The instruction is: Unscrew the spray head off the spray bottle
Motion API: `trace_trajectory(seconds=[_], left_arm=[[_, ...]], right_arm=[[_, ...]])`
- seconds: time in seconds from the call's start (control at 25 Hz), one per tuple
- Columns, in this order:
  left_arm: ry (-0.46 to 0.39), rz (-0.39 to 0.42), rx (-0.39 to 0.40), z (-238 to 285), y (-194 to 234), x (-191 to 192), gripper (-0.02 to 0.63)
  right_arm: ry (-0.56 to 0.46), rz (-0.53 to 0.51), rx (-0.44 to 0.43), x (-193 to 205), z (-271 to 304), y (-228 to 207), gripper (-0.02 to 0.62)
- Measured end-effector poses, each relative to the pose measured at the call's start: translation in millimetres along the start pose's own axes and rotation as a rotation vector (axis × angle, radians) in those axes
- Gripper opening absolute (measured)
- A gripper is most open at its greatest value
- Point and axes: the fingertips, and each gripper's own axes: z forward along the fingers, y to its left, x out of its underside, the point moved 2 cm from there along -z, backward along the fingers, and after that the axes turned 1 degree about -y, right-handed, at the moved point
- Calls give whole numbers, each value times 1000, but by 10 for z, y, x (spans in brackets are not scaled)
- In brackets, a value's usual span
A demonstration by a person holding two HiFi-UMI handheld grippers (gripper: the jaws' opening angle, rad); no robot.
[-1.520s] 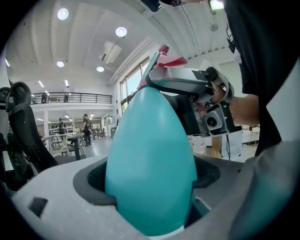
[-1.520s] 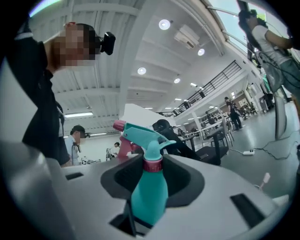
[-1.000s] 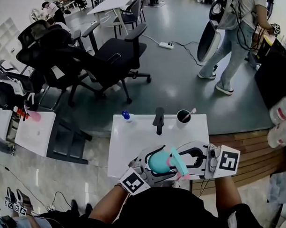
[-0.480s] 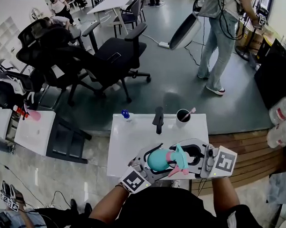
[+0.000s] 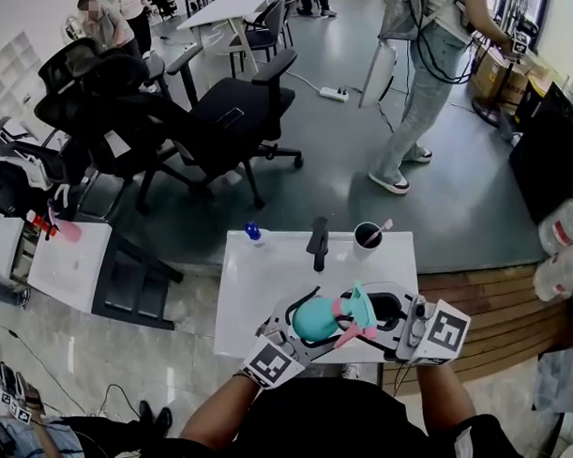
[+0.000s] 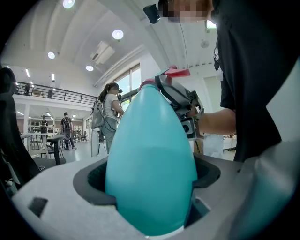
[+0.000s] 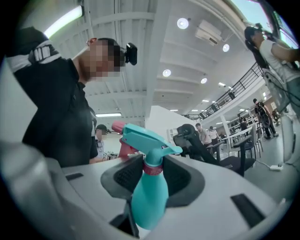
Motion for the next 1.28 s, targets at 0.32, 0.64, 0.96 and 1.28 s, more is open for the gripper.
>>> trace_trajectory(seconds=[0.32, 0.64, 0.96, 1.28], left_arm=[[65, -11, -58, -66, 97, 199, 469], [219, -47, -185, -171, 257, 640, 469], [271, -115, -299, -306, 470, 871, 469], [243, -134, -400, -377, 638, 812, 469]], right_arm=[[-67, -5, 73, -239, -130, -132, 138], [-102, -52, 175, -463, -316, -264, 138], [-180, -32, 361, -543, -587, -540, 138], [-107, -52, 532, -356, -720, -723, 138]])
